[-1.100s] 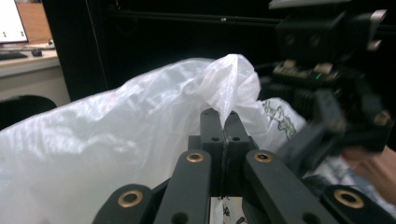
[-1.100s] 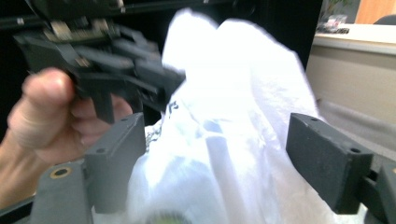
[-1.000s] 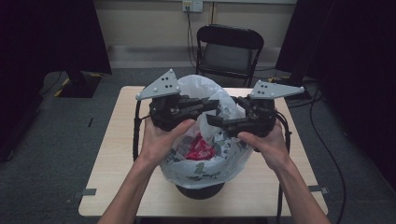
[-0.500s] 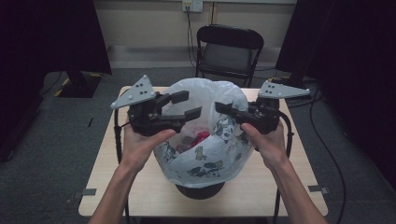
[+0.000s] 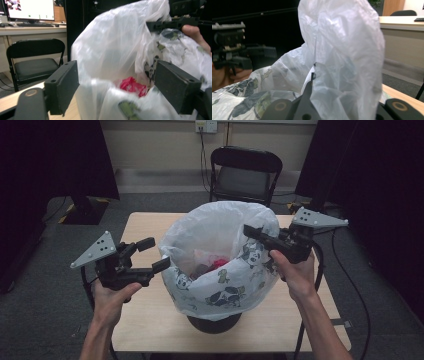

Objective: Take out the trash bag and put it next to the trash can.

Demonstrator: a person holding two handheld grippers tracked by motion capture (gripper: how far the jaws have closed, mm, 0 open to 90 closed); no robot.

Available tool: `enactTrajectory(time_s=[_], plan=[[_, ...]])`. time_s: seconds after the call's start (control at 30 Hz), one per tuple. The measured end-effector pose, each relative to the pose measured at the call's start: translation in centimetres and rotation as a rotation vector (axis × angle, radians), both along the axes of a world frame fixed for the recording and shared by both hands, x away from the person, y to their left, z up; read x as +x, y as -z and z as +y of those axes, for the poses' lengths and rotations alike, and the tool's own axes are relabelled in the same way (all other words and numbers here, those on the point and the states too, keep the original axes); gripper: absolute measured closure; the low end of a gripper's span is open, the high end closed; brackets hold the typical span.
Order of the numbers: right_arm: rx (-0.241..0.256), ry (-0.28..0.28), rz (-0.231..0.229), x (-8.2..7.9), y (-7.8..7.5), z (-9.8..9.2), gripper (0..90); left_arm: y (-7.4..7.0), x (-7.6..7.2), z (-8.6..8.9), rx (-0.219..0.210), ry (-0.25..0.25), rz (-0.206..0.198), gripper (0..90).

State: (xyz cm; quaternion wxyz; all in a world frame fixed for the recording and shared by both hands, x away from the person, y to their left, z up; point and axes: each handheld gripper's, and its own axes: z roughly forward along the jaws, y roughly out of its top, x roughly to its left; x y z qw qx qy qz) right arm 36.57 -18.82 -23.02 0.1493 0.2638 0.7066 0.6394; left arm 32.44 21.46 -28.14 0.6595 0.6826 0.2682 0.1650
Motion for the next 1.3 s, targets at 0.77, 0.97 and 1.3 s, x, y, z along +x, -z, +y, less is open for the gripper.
enactTrajectory(time_s=[0.77, 0.97, 1.3], plan=[[0.004, -0.042, -0.005, -0.4, 0.4, 0.6, 89.3, -0.8, 1.1, -2.2, 0.027, 0.034, -0.006, 87.8], [0.000, -0.098, -0.027, -0.7, -0.7, 2.8, 88.9, -3.8, 0.9, -4.9, 0.040, 0.079, -0.061, 88.2], [0.019, -0.218, -0.006, -1.0, -0.5, 6.7, 51.3, -6.2, 1.8, -7.2, -0.054, 0.143, -0.077, 88.7]])
